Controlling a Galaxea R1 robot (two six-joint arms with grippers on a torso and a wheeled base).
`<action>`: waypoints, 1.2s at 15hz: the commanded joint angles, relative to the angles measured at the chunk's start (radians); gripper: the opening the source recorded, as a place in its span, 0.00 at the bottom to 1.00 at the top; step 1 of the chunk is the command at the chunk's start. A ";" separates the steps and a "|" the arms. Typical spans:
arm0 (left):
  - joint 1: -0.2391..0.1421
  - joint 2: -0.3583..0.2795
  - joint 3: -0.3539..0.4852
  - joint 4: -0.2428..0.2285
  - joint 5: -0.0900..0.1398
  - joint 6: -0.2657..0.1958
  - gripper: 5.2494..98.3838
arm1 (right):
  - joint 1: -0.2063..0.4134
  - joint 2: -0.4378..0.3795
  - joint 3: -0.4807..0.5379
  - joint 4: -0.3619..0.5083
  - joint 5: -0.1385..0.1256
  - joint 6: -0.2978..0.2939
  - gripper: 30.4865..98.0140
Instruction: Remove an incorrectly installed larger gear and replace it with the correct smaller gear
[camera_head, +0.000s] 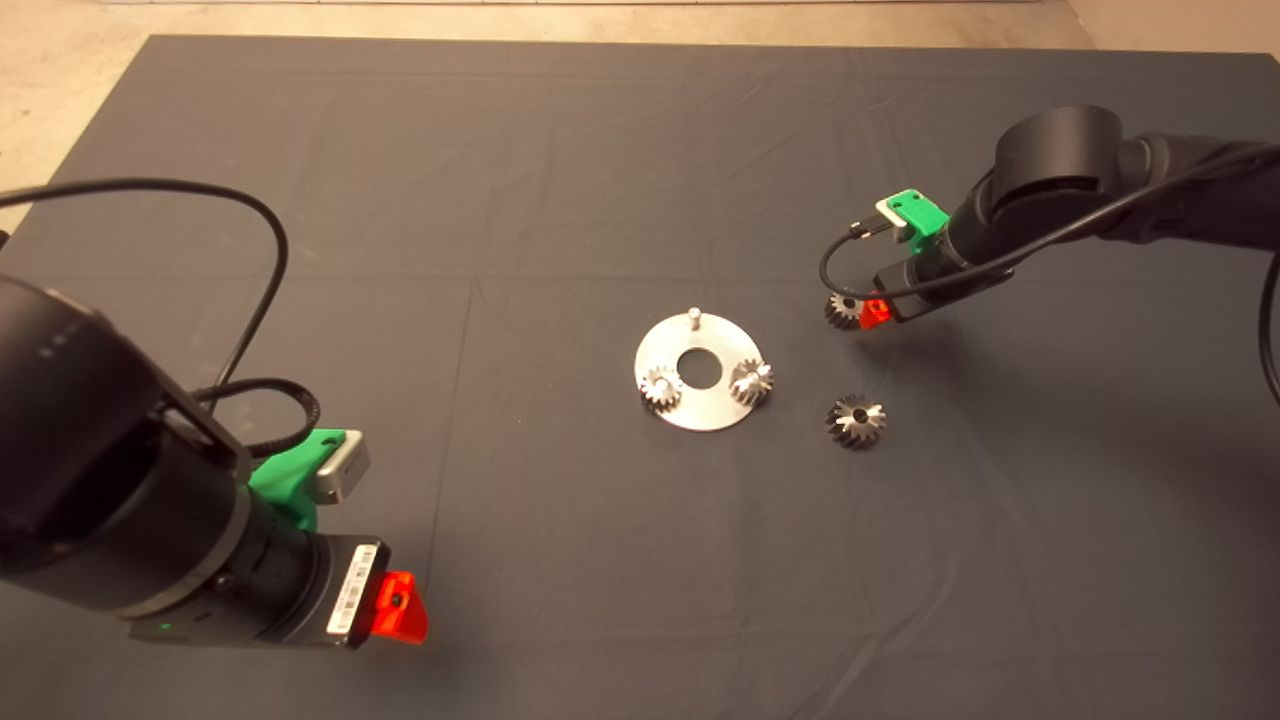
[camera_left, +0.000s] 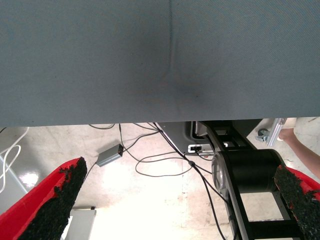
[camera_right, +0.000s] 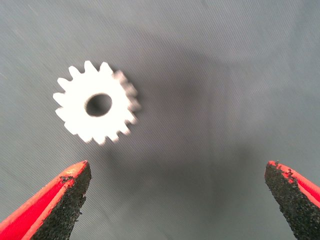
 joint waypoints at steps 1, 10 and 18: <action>-0.012 0.002 0.013 -0.013 0.049 -0.008 0.99 | 0.014 0.003 -0.009 -0.031 0.048 0.012 0.91; -0.011 0.000 0.013 -0.013 0.049 -0.008 0.99 | 0.014 0.011 -0.015 -0.026 0.134 0.012 0.91; -0.011 0.000 0.013 -0.013 0.051 -0.008 0.99 | 0.000 0.023 -0.076 -0.026 0.180 0.006 0.91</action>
